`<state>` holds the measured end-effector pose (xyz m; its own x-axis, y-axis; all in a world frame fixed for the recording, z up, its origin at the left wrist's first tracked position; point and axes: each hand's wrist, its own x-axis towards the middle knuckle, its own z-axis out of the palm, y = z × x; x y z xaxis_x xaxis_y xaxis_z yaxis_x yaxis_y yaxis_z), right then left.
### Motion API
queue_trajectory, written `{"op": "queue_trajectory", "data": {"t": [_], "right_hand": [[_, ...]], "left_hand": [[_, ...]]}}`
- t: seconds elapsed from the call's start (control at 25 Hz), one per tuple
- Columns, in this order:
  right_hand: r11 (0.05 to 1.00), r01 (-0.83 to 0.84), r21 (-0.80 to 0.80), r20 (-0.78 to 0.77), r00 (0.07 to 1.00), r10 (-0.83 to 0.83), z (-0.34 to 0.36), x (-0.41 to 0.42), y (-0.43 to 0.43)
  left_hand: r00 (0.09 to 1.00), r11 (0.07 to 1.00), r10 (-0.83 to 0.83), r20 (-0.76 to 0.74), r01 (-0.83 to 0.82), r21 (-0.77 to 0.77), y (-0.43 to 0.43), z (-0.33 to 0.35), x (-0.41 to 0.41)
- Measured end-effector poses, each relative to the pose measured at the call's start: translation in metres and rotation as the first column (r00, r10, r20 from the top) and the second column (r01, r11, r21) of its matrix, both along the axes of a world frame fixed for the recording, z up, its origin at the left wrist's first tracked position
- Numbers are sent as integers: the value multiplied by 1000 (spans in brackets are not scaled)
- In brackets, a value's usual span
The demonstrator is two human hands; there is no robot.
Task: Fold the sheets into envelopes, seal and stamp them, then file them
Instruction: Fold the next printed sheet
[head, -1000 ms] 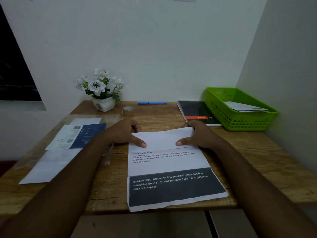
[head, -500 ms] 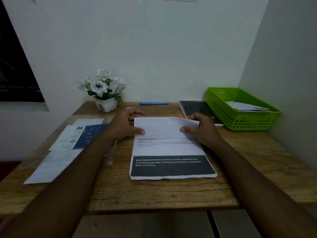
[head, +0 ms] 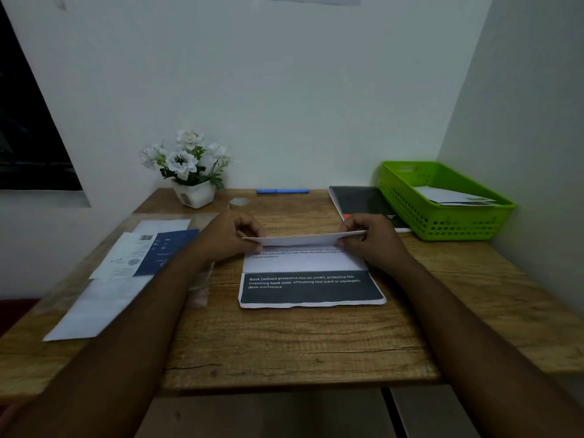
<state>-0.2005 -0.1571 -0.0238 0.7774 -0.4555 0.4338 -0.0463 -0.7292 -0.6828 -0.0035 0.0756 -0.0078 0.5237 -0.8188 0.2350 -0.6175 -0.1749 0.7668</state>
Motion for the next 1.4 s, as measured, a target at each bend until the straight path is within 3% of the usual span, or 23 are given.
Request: {"op": "queue_trajectory", "data": {"t": [0.32,0.6,0.8,1.04,1.24,1.4], "right_hand": [[999,-42,-10,-90,995,41,5,-3,5],[995,-101,-3,-232,968,97,11,-9,7],[972,-215,-94,-428,890,156,16,-17,3],[952,-273,137,-455,836,306,20,-22,-3],[981,-193,10,-412,893,180,9,-18,-6],[995,-94,-28,-458,886,71,9,-18,-8]], "left_hand": [[993,997,-22,112,14,70,0,0,2],[999,996,-19,36,16,87,0,0,3],[995,988,-25,99,9,156,-3,-1,0],[981,966,-79,177,31,258,2,0,-3],[992,961,-74,106,43,273,1,-1,-4],[990,978,-107,89,89,187,0,-1,-5]]}}
